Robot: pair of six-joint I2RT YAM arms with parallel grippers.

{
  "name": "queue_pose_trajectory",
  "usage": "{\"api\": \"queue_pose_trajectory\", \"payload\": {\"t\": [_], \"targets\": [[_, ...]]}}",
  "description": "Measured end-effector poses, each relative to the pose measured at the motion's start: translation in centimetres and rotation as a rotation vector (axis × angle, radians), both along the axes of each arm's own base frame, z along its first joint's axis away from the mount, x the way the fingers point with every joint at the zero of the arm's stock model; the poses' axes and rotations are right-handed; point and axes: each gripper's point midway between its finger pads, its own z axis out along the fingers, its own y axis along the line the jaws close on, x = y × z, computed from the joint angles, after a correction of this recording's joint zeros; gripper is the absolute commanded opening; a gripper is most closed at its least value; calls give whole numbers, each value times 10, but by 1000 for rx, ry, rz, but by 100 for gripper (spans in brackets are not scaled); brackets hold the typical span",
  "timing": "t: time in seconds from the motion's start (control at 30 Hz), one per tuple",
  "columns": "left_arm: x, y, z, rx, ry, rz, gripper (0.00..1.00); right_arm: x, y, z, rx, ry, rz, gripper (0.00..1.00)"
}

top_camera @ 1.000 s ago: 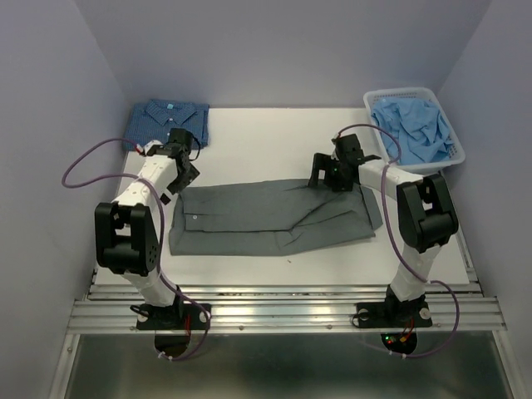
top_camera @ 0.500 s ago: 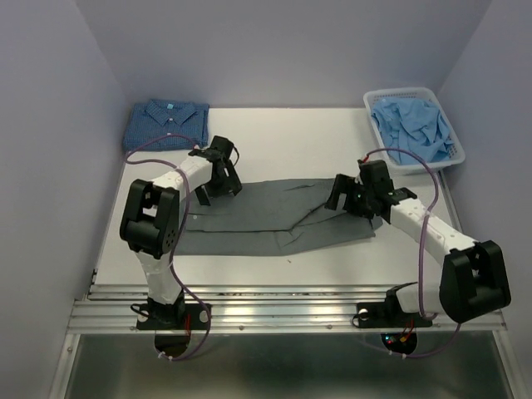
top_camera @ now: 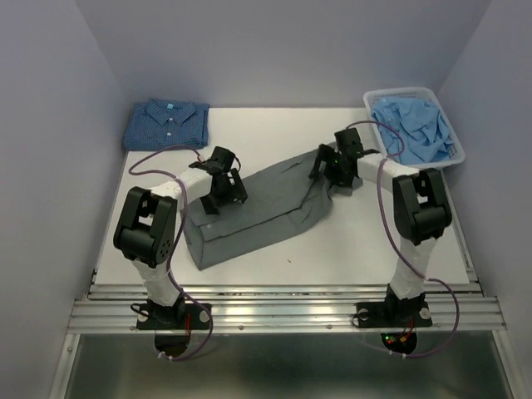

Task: Fold and stack the long sleeve shirts
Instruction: Fold the shirt

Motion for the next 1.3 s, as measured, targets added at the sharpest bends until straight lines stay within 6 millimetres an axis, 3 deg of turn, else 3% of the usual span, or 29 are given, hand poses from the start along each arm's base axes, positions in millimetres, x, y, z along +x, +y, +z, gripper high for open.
{"api": "queue_pose_trajectory", "payload": {"t": [0.03,0.17,0.27,0.4,0.6,0.8,0.97,1.1,1.2,1.3], "targets": [[-5,-6,1,-25,6,-2,99,30,5,4,6,-38,1,100],[-16,-22,4,-85,37,-3,99,119,22,12,36,-170,37,100],[-27,-35,5,-117,68,-14,99,188,43,17,46,-305,164,100],[-44,-58,5,-155,96,-57,99,234,65,19,42,-443,342,100],[-73,-98,7,-241,108,-145,99,249,76,15,16,-524,469,100],[-99,-133,11,-270,123,-224,99,257,73,16,-9,-550,458,100],[-119,-142,11,-244,148,-266,99,261,69,19,-22,-560,460,100],[-119,-151,28,-209,113,-311,99,262,63,25,-38,-561,465,100],[-114,-170,63,-218,8,-378,99,257,56,57,-42,-577,450,100],[-116,-162,99,-220,-90,-383,99,238,46,102,-54,-583,408,100]]}}
